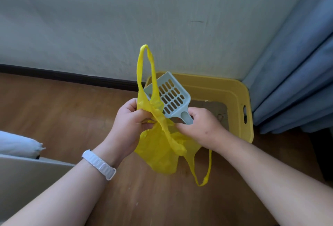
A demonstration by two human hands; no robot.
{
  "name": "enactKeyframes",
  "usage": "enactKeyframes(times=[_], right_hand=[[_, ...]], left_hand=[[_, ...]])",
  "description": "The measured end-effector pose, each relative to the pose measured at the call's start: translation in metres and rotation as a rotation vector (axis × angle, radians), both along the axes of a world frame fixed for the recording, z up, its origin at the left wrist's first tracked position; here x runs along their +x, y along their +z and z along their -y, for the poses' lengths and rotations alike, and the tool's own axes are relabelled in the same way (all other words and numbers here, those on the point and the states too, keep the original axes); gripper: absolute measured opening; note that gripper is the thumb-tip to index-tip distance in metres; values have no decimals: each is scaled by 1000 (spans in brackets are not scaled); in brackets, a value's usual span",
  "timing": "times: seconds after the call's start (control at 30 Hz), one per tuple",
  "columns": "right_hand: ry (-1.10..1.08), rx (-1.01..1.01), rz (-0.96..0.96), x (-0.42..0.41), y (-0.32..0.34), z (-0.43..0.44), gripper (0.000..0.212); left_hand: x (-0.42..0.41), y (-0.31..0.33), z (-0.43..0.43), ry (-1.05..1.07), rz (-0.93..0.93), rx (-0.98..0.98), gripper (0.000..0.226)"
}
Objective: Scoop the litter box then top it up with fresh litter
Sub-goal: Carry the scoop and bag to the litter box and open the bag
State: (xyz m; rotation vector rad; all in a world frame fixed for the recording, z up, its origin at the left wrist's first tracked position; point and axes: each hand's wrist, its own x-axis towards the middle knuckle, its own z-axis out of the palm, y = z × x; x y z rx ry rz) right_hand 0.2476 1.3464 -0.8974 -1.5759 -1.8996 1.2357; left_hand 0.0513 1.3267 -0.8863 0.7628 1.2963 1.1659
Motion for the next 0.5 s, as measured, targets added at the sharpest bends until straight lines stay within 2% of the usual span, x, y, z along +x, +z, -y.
enactKeyframes(times=[0.17, 0.27, 0.33, 0.4, 0.43, 0.5], right_hand=[[-87, -40, -6, 1, -5, -3, 27], [-96, -24, -4, 1, -2, -4, 27], [-131, -18, -16, 3, -1, -5, 26], [-163, -30, -21, 6, -1, -6, 23], [-172, -37, -20, 7, -1, -6, 22], [-192, -38, 7, 7, -3, -7, 24]], left_hand=[[1, -2, 2, -41, 54, -35, 19], [-7, -4, 0, 9, -115, 4, 25], [-19, -2, -3, 229, -305, 124, 17], [-29, 7, -4, 474, -397, 247, 14], [-32, 13, -2, 541, -435, 328, 12], [-28, 27, 6, 509, -600, 573, 10]])
